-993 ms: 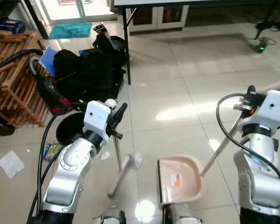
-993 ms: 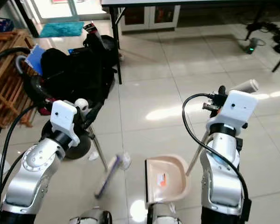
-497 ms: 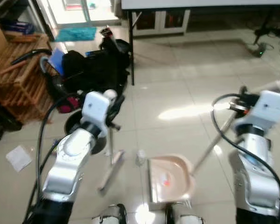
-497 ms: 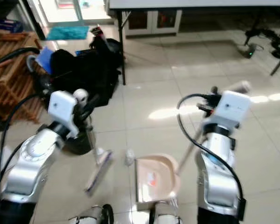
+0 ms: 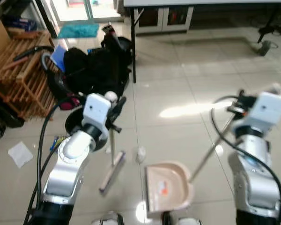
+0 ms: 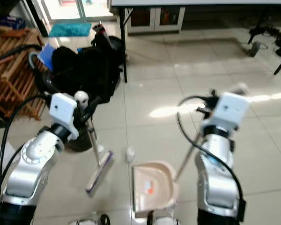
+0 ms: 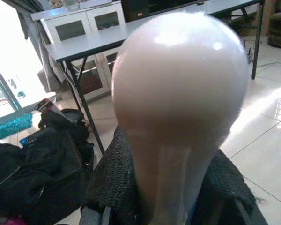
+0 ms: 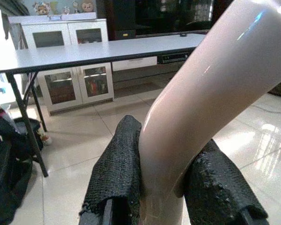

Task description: Sweep floor

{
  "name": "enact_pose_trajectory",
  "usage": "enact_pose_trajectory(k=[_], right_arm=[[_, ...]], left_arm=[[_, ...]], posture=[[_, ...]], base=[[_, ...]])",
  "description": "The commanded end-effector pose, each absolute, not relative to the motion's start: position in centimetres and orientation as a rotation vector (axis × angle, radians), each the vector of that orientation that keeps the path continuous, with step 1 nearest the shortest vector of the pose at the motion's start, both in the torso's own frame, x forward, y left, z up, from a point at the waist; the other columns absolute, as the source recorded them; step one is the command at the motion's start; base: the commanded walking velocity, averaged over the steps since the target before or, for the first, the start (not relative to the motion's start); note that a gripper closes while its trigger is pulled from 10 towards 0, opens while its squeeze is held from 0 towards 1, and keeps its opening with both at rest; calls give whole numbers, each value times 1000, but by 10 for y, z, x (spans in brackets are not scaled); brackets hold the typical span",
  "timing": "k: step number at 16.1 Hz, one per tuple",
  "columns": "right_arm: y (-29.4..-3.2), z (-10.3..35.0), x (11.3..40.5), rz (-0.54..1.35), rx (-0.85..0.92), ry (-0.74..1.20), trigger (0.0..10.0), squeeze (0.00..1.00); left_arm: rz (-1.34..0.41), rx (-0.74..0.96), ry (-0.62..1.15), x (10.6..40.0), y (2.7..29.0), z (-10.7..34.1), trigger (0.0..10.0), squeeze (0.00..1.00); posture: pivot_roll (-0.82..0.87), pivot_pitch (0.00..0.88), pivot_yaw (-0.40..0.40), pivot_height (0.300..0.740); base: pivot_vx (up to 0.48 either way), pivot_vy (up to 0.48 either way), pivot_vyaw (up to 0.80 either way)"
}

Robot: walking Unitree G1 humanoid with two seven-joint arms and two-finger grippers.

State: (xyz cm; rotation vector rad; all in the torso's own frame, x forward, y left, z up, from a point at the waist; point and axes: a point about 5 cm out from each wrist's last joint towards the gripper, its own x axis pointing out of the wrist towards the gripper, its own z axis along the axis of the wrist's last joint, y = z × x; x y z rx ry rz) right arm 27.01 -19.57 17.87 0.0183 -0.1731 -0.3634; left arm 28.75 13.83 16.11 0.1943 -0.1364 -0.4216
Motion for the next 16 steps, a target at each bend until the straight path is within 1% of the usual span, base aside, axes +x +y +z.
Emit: enact_pose_trajectory(k=[1,16], right_arm=[[-191,187,271,-350,21,-206,10000,0],[-191,188,271,-359,18,-210,10000,0]], left_arm=[[-413,204,-173,285,141,168,10000,0],[-428,206,-178,287,142,169,10000,0]], posture=[[-29,168,8,740],[-31,161,20,740]], base=[[315,0,0],[356,0,0]])
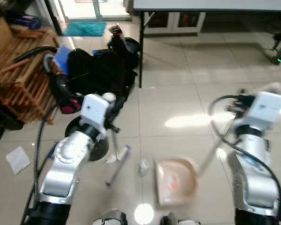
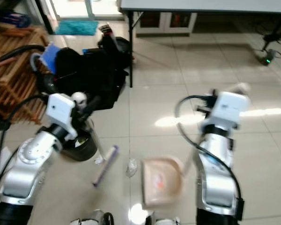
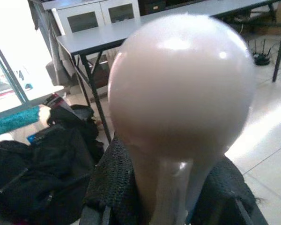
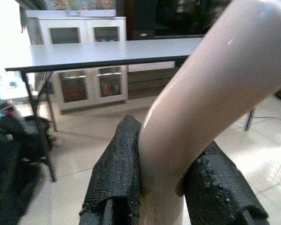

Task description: Sweep floor

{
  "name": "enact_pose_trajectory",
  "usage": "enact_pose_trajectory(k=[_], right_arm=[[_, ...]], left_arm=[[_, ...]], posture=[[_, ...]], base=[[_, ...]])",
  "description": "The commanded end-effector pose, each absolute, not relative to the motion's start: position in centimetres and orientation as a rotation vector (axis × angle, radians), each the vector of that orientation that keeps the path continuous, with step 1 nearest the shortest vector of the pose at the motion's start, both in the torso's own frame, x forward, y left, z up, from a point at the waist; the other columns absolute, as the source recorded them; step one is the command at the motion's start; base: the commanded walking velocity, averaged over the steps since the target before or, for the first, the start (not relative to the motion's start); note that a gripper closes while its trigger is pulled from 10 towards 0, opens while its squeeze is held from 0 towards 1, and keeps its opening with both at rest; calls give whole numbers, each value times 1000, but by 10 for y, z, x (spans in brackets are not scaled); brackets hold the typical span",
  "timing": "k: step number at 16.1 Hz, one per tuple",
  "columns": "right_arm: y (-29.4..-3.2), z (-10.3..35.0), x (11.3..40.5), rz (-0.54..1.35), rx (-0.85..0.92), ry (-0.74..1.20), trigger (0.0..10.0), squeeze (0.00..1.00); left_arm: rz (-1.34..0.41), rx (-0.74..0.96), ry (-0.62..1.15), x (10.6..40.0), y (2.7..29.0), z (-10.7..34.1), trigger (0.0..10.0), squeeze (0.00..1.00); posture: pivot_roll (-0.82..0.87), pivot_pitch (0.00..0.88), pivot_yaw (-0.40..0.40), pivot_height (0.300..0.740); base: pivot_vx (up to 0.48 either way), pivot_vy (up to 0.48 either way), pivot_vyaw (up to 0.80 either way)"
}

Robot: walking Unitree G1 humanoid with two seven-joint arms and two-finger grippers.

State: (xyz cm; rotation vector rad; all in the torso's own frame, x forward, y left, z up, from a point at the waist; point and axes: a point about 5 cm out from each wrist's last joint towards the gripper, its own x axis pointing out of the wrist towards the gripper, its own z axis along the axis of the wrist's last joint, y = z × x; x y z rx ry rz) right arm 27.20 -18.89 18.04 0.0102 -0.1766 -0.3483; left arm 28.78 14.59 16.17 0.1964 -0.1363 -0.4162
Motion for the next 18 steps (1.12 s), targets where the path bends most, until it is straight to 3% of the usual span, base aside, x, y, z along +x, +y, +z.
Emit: enact_pose_trajectory(k=[1,10,18], right_arm=[[-193,188,270,-368,40,-207,10000,0],[-194,189,271,-378,25,-212,10000,0],[-211,185,287,-445,-98,-275,10000,0]], left_arm=[[-430,207,-178,288,142,169,10000,0],[-431,205,-180,289,142,170,10000,0],[-505,134,-254,304,103,171,10000,0]], posture=[[-32,160,23,740],[-30,168,24,740],[-8,284,55,740]], base=[[368,0,0],[365,0,0],[0,0,0]])
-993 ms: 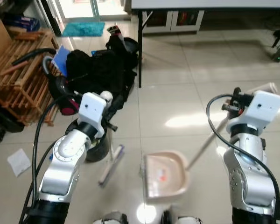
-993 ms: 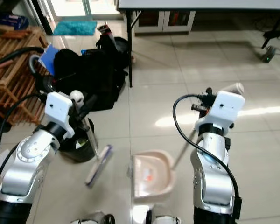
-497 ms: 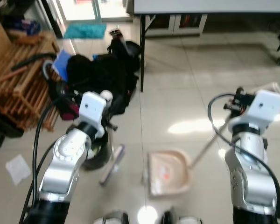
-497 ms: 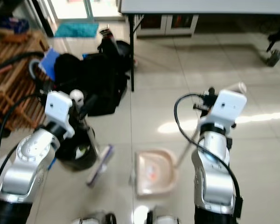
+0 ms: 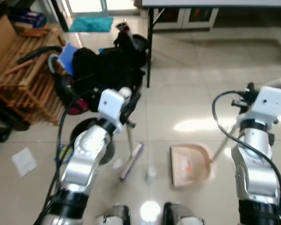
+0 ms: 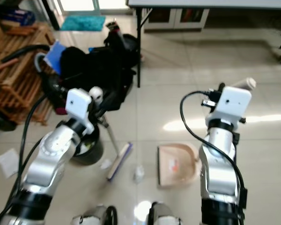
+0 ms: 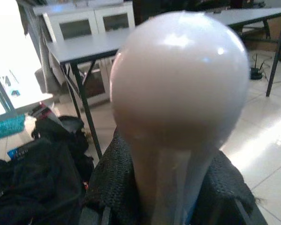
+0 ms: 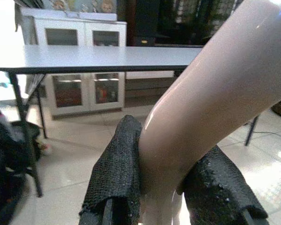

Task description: Sweep floor

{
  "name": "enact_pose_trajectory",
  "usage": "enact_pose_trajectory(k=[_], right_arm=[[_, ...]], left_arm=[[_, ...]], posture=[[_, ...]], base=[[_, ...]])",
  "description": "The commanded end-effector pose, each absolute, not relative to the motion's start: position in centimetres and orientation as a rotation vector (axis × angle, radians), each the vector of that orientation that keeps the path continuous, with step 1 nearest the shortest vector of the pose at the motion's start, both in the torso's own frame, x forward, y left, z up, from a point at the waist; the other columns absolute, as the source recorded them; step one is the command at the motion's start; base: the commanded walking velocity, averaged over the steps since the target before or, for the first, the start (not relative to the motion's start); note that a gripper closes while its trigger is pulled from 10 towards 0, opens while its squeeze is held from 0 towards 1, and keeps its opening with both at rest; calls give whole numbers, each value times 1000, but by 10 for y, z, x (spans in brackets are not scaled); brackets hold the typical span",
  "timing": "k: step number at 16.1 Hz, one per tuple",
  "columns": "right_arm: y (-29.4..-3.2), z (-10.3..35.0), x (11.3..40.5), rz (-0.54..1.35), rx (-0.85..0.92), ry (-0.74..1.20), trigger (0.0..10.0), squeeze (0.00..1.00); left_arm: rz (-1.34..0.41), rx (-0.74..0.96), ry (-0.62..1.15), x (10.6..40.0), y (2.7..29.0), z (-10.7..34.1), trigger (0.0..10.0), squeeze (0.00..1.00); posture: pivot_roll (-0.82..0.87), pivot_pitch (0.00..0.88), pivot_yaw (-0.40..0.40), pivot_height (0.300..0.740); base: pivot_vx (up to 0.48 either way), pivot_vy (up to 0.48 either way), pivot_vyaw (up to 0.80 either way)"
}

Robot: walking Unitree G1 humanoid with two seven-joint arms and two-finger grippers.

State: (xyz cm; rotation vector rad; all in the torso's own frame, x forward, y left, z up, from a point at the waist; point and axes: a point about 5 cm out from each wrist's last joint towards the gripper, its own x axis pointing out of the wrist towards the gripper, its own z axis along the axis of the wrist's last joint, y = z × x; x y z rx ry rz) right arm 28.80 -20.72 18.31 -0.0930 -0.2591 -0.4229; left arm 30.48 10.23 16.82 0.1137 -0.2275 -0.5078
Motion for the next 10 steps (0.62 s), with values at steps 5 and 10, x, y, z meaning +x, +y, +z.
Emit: enact_pose_trajectory(k=[5,10], right_arm=[[-224,183,299,-536,-132,-350,10000,0],[-226,179,307,-643,-173,-433,10000,0]], left_arm=[[-461,79,-281,317,93,163,10000,0],[-436,98,-358,326,84,167,10000,0]], posture=[[17,383,106,740],[38,457,136,740]], base=[[0,0,0],[0,0,0]])
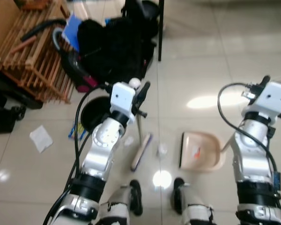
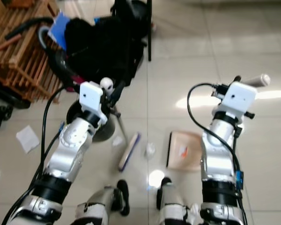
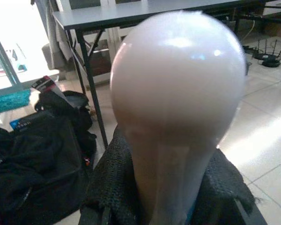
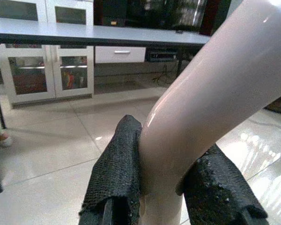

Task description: Sweep floor

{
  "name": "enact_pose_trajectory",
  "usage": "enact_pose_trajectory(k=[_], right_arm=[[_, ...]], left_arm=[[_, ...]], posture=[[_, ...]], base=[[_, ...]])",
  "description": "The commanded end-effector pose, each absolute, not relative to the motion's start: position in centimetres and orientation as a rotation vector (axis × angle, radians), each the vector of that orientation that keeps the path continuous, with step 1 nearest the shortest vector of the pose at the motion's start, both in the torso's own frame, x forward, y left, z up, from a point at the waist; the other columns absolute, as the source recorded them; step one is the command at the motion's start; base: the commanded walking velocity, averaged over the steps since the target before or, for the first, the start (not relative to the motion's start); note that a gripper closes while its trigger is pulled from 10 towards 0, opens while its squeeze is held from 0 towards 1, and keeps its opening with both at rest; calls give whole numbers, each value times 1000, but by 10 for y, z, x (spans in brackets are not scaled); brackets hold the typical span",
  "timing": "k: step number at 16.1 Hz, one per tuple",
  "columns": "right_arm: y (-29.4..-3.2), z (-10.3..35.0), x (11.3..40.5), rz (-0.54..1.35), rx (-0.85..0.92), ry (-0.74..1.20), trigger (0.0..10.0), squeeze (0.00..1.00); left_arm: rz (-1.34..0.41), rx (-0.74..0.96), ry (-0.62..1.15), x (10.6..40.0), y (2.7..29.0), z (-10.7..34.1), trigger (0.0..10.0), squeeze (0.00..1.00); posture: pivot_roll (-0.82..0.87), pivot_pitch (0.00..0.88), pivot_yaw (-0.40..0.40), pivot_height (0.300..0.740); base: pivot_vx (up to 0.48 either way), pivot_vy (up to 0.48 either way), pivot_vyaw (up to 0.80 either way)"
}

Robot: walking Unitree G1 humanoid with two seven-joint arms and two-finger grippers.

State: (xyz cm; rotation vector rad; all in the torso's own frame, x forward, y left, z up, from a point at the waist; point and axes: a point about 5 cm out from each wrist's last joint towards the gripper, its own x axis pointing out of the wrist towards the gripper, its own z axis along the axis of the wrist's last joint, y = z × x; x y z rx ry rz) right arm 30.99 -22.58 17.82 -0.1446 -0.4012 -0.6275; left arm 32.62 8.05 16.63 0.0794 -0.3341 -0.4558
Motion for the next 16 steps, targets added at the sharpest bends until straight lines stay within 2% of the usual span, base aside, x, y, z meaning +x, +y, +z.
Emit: enact_pose_trajectory(k=[1,6,9,14,16], right_arm=[[-225,177,307,-644,-181,-437,10000,0],[-198,163,309,-617,-209,-463,10000,0],[-180,155,306,-631,-131,-451,10000,0],[-158,142,295,-626,-134,-405,10000,0],[-156,143,294,-625,-124,-405,10000,0]], left_arm=[[-433,105,-362,326,85,167,10000,0],[-446,111,-401,328,76,164,10000,0],[-430,99,-437,332,65,166,10000,0],[-399,151,-394,341,54,153,10000,0],[-413,77,-371,344,47,155,10000,0]], posture=[[39,460,139,740],[37,469,149,740],[38,478,152,740],[22,468,152,740],[19,471,150,740]], base=[[0,0,0],[0,0,0],[0,0,0],[0,0,0],[0,0,0]])
